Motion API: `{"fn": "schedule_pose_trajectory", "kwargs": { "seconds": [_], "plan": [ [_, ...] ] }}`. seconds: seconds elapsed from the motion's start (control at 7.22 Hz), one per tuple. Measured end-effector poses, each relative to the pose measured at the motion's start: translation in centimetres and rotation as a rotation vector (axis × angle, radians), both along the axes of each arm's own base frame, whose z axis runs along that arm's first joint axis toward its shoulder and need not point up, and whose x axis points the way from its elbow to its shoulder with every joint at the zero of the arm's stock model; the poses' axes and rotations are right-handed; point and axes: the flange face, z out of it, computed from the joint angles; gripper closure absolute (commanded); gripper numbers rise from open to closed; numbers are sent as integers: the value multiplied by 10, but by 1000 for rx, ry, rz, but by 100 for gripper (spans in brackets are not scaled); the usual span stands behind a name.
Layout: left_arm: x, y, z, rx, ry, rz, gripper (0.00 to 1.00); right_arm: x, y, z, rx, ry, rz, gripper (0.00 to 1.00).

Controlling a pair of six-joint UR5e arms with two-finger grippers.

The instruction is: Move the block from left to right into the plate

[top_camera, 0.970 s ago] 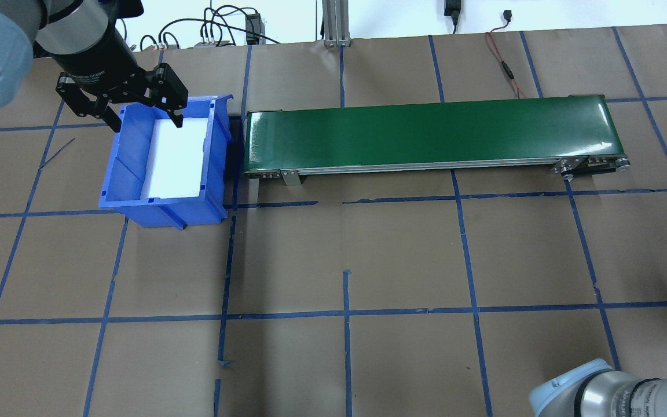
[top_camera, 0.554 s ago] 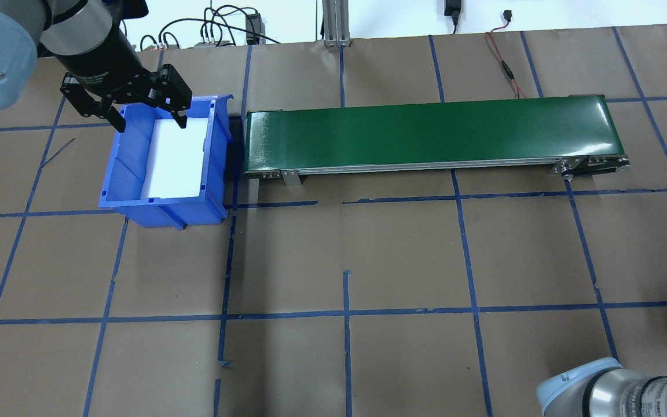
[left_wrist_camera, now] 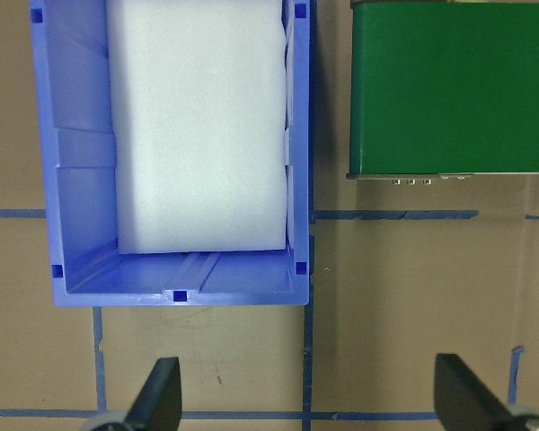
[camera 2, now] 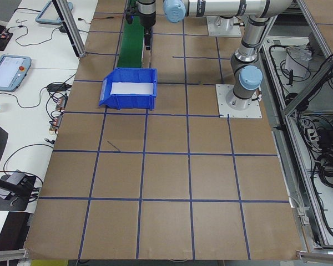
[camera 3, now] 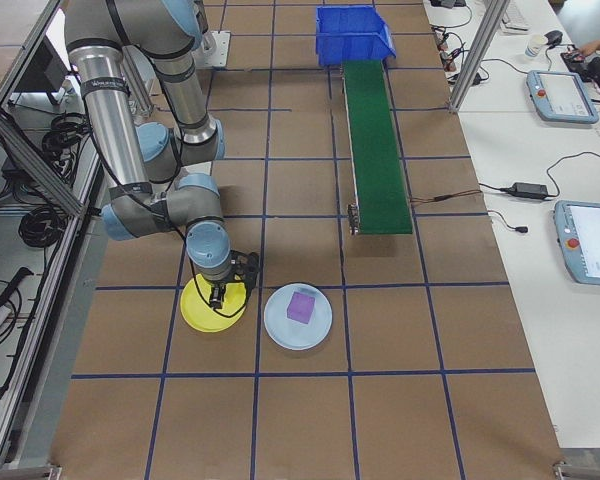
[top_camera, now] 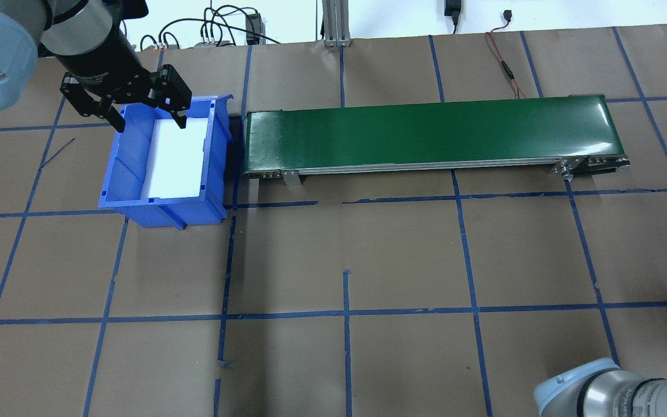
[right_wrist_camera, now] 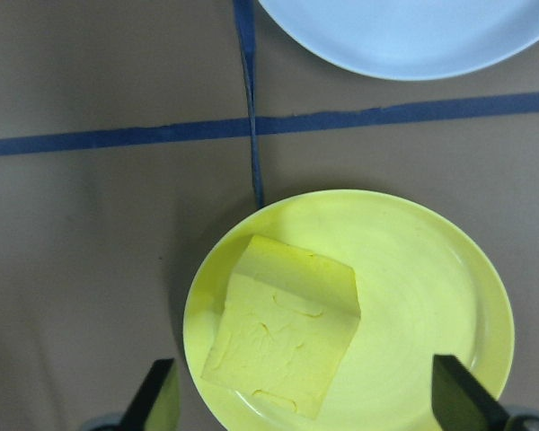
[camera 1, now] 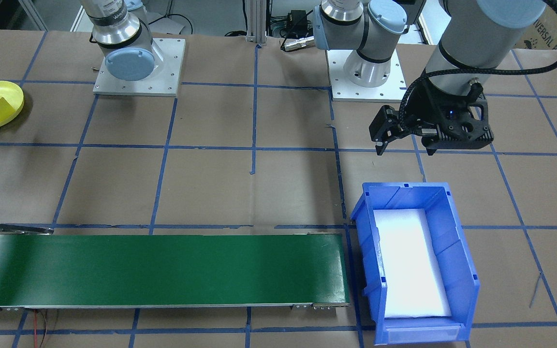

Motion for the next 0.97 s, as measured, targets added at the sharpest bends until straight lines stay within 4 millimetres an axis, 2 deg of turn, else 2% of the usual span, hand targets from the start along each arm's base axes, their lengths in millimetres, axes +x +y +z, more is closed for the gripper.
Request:
{"fn": "schedule_pose_trajectory", "kwargs": {
  "seconds": [0.14, 0.28, 0.42, 0.69, 0.97],
  "plan": [
    [0, 0, 0, 0, 1, 0, 0, 22, -45, 31, -4, 18, 61, 0],
    [0, 0, 0, 1, 2, 0, 0, 57, -91, 57, -14, 54, 115, 0],
    [0, 0, -1, 1, 4, 0, 0, 104, -125, 86, -30, 97, 132, 0],
    [0, 0, -1, 1, 4, 0, 0, 216, -161, 149, -83, 165, 151, 0],
    [-1, 0, -1, 2, 4, 0, 0, 331, -185, 189, -85, 151, 115, 0]
  ]
}}
